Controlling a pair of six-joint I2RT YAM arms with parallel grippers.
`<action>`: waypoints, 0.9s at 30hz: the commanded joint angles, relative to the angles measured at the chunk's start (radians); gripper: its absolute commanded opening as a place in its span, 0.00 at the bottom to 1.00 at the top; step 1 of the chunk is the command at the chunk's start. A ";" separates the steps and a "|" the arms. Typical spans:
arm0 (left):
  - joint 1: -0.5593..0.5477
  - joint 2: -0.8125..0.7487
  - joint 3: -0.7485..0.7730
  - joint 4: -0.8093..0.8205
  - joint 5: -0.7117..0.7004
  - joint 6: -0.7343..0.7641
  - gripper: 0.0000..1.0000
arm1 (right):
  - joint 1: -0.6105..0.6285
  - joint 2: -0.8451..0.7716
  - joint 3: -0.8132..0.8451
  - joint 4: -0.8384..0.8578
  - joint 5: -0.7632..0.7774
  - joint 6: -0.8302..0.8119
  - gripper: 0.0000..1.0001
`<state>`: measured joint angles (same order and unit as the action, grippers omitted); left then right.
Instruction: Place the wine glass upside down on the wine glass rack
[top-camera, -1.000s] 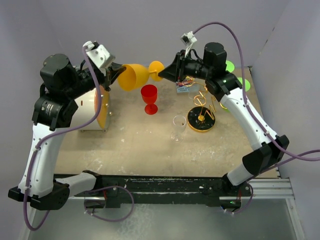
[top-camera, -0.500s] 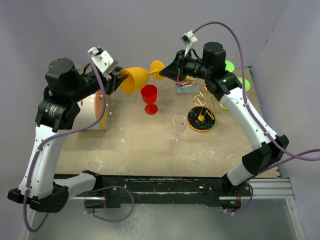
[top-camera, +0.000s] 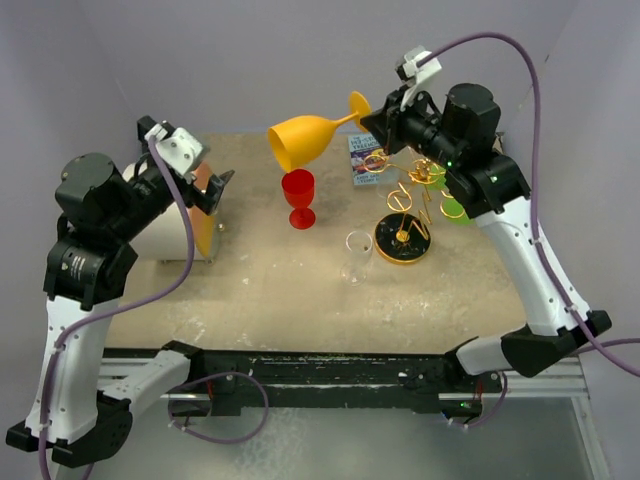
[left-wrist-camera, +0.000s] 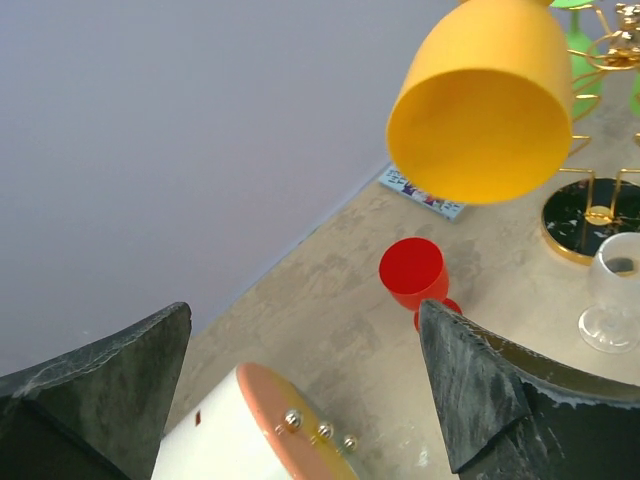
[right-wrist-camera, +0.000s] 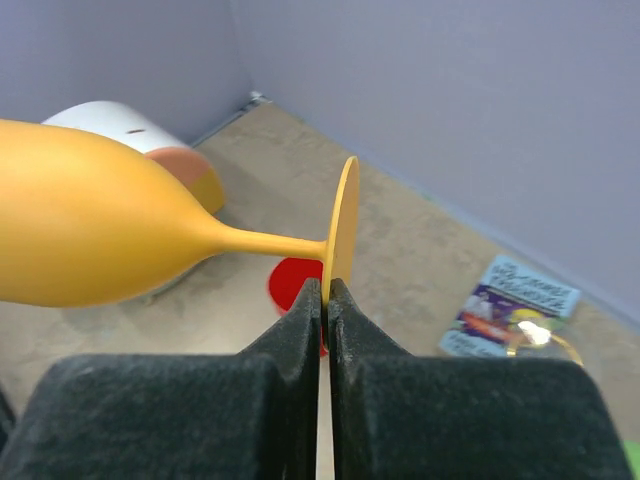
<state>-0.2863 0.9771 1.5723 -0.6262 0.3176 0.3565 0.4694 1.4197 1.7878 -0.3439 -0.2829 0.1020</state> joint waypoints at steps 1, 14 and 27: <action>0.028 -0.036 -0.003 -0.001 -0.112 0.014 1.00 | 0.000 -0.034 0.064 -0.029 0.201 -0.235 0.00; 0.045 -0.064 -0.054 0.012 -0.147 0.046 0.99 | 0.032 -0.014 0.029 0.025 0.422 -0.642 0.00; 0.058 -0.063 -0.066 0.016 -0.114 0.046 0.99 | 0.161 0.056 -0.089 0.143 0.674 -0.910 0.00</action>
<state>-0.2356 0.9207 1.5063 -0.6487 0.1940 0.3897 0.5941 1.4693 1.7229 -0.2962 0.2642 -0.7166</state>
